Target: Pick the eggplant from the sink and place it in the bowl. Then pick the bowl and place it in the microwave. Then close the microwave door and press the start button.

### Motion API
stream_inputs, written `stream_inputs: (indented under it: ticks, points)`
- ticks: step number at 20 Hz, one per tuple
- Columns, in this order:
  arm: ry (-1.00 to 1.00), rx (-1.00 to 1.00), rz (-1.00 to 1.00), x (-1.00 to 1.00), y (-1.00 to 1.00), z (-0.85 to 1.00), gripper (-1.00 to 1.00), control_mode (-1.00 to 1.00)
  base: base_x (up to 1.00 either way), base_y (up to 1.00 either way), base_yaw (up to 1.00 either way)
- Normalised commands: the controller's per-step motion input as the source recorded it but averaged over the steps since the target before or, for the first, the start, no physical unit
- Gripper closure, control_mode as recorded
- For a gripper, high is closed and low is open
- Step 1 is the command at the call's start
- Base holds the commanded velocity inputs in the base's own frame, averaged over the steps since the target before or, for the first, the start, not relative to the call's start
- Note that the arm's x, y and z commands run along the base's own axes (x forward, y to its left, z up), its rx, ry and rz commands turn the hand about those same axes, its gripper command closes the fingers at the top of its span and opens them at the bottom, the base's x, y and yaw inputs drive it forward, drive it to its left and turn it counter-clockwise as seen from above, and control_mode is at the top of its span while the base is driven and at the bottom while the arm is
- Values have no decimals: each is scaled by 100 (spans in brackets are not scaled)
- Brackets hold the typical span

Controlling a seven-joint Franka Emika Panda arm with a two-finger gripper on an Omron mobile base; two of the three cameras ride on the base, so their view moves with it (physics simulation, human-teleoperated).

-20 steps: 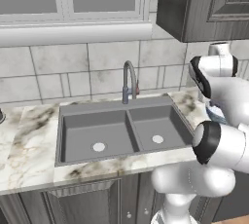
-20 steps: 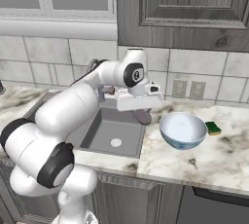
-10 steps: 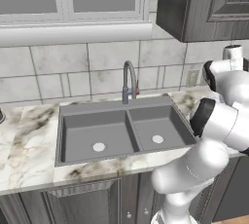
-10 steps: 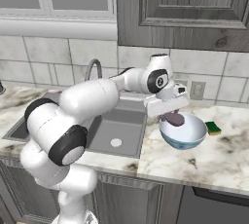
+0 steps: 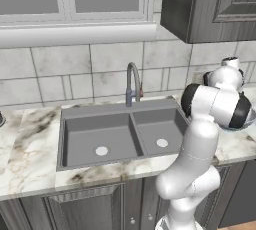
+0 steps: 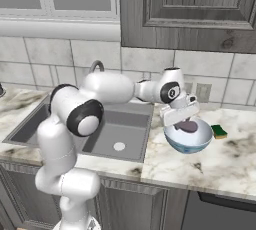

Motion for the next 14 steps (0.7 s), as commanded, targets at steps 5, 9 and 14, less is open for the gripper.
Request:
stream_inputs:
  ticks: [5, 9, 14]
  points:
    - [8, 9, 4, 29, -28, -30, 100, -100, 0, 0, 0]
    - [9, 11, 1, 17, -20, -28, 100, -100, 0, 0, 0]
    - [6, 8, 0, 6, -2, -7, -100, -100, 0, 0, 0]
